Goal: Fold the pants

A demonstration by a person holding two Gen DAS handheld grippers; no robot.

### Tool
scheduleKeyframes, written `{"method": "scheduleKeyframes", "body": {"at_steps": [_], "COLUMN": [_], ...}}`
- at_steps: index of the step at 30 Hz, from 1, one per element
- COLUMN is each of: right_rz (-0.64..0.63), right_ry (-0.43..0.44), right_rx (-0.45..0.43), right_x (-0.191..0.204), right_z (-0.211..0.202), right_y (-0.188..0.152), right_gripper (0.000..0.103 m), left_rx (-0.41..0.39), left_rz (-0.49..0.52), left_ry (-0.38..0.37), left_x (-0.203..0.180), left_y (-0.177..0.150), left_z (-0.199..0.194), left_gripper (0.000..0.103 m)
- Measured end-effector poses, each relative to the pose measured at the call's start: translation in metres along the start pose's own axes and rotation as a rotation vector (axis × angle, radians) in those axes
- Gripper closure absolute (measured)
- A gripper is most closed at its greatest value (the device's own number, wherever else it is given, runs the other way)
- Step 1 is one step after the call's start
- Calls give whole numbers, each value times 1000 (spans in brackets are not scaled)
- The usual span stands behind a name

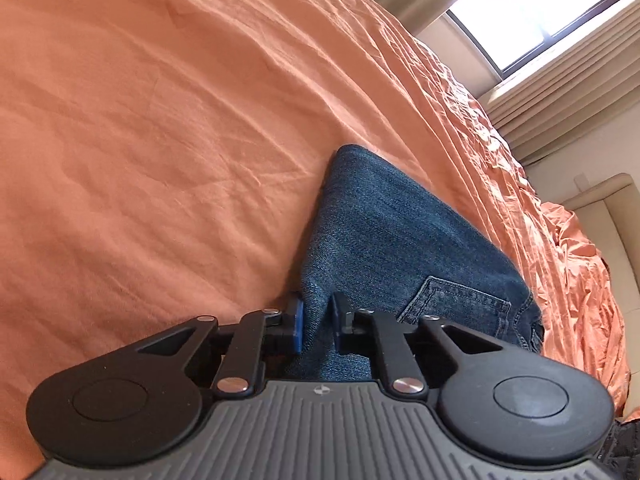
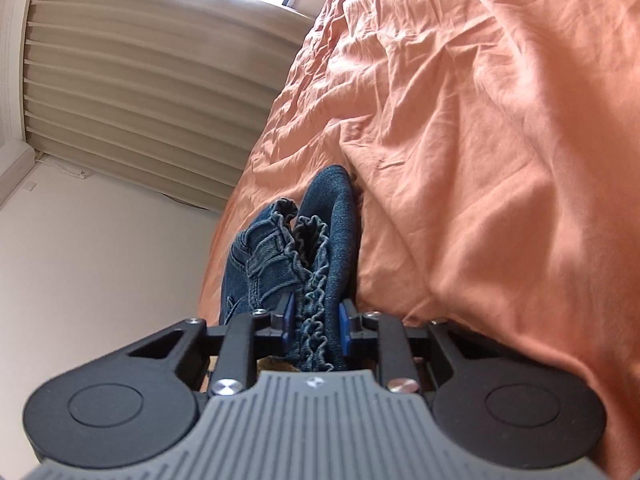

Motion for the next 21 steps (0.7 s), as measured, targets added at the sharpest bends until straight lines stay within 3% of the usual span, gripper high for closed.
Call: {"method": "scheduleKeyframes", "body": {"at_steps": [5, 12, 21], "right_rz": [-88, -150, -275], "right_ry": [3, -9, 13], "right_rx": [-21, -45, 43], "right_x": [37, 94, 193], "right_z": [-17, -57, -44], "right_y": [1, -12, -66], "right_gripper": [88, 89, 89], "left_rx": [-31, -49, -79], "left_rz": [90, 197, 169], "left_ry": [31, 0, -9], "left_x": [-23, -50, -7], "left_y": [6, 12, 38], "left_z": [-19, -67, -139], "left_gripper": [97, 97, 97]}}
Point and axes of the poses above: each gripper's, at about its wrist camera, not at the fingertips, and z roughly the way its jaws point, x to its left, y to its top, the point moved 5 cm from there along z, roughly the way its jaws point, and after that the axes turned 12 degrees about -x, right-handed, at the moved point
